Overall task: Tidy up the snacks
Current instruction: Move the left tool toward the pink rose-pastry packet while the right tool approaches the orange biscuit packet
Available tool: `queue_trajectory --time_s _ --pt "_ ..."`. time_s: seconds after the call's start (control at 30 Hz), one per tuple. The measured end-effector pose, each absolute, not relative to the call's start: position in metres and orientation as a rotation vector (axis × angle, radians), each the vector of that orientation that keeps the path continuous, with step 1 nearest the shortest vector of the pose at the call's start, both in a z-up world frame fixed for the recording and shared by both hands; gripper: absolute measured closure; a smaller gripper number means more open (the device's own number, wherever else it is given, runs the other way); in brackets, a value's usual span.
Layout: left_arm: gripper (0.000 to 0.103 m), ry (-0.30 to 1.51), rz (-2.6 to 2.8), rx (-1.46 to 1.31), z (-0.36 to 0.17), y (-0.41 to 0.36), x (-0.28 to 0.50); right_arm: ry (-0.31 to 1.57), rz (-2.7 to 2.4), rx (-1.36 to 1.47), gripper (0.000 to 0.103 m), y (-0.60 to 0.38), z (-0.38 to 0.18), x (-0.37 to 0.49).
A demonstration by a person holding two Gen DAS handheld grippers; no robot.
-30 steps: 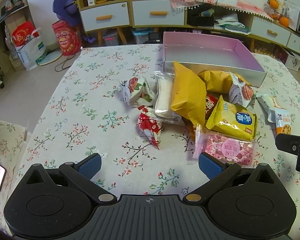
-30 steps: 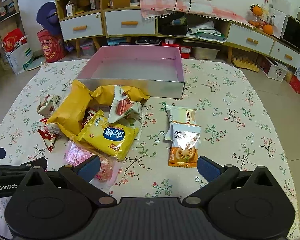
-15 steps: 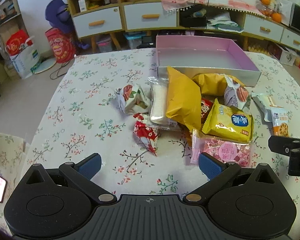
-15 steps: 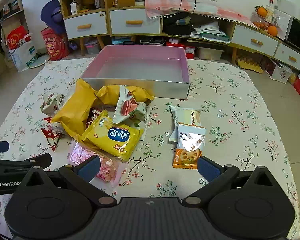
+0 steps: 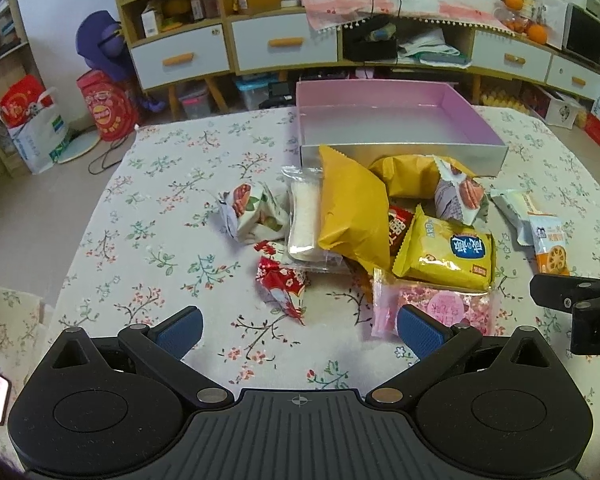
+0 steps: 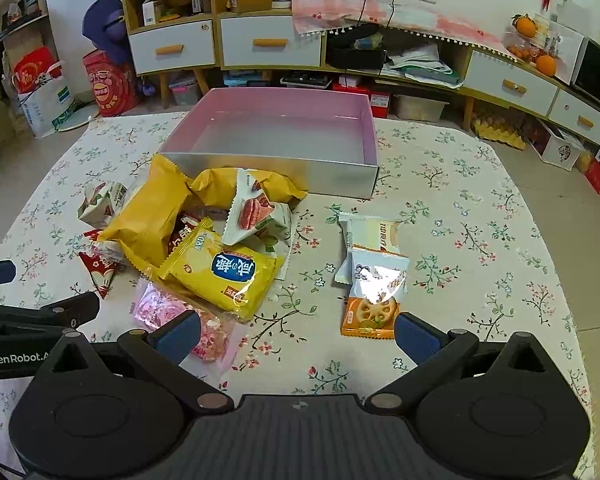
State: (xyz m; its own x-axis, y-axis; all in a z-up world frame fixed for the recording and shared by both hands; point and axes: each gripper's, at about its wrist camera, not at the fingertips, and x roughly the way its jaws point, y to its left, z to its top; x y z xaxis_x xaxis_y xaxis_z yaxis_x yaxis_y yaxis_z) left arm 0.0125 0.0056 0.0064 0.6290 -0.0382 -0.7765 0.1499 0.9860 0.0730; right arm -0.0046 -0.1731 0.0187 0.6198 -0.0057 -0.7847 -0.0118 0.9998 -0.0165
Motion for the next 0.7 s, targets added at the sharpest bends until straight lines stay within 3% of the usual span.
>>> queue_trajectory --time_s 0.7 --pt "0.001 0.931 -0.288 0.022 -0.003 0.018 0.027 0.976 0.116 -0.065 0.025 -0.19 0.012 0.017"
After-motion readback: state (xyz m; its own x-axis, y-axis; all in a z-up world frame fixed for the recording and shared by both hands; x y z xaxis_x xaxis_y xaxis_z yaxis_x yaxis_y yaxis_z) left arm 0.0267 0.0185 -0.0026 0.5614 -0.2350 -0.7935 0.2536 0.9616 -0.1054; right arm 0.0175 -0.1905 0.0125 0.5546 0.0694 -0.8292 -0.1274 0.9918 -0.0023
